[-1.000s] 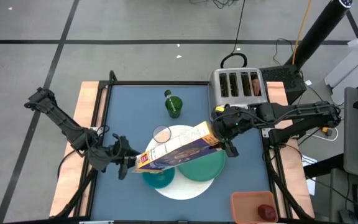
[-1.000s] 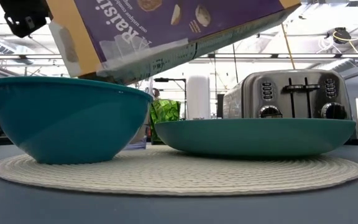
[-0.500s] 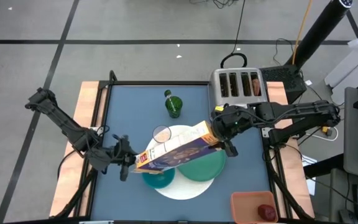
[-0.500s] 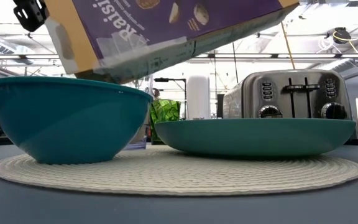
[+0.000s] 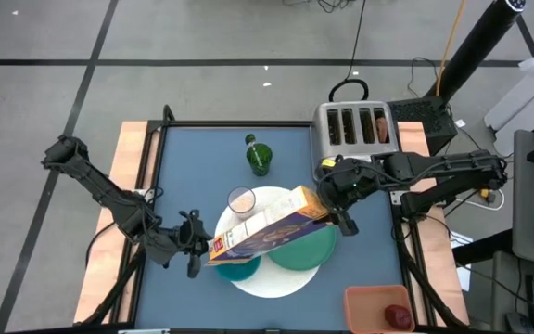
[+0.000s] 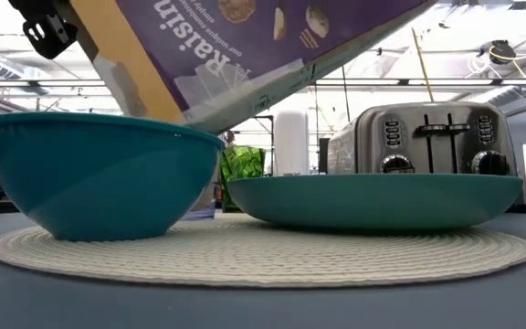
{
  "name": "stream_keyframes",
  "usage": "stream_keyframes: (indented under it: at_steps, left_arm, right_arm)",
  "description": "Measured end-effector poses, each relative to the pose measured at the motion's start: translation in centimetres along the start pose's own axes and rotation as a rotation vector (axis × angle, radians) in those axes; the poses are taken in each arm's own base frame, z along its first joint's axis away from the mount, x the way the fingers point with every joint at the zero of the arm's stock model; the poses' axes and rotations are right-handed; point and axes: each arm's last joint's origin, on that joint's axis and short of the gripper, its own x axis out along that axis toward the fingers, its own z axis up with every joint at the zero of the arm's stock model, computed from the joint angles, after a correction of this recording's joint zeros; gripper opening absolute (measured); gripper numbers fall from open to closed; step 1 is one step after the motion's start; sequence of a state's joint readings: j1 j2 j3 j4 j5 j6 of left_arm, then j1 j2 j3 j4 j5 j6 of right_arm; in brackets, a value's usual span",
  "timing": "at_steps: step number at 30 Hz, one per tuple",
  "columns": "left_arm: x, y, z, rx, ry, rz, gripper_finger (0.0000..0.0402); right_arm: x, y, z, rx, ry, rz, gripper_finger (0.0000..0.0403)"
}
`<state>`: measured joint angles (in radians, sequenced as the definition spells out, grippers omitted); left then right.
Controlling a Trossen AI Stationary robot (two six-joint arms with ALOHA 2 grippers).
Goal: Arrange a breakfast setting
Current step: Pour the cereal into the blue bowl from the cereal box
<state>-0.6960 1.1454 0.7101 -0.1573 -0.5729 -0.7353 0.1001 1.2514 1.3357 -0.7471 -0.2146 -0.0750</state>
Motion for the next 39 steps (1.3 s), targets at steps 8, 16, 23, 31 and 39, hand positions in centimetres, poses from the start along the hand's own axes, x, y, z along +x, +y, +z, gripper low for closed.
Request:
stream_keyframes:
  at_steps: [8,16,23,31,39]
  left_arm:
    - [0.01,-0.12,-0.23,-0.001,0.017,-0.012,0.0002]
    - [0.03,-0.1,-0.27,0.006,0.022,-0.012,0.0001]
    - [0.11,0.06,-0.15,0.008,0.002,0.013,0.0001]
    - [0.52,0.6,0.28,0.026,-0.004,0.037,0.0001]
    - [0.4,0.64,0.42,0.019,-0.006,0.029,0.0001]
  right_arm:
    - [0.03,0.02,0.19,-0.044,-0.021,0.012,0.0208]
    - [0.15,-0.02,0.3,-0.063,-0.025,0.012,0.0208]
    - [-0.04,-0.07,0.09,-0.066,-0.003,-0.027,0.0208]
    - [-0.51,0.01,-0.06,-0.085,0.0,-0.036,0.0208]
    - [-0.66,0.05,-0.07,-0.052,-0.005,-0.032,0.0208]
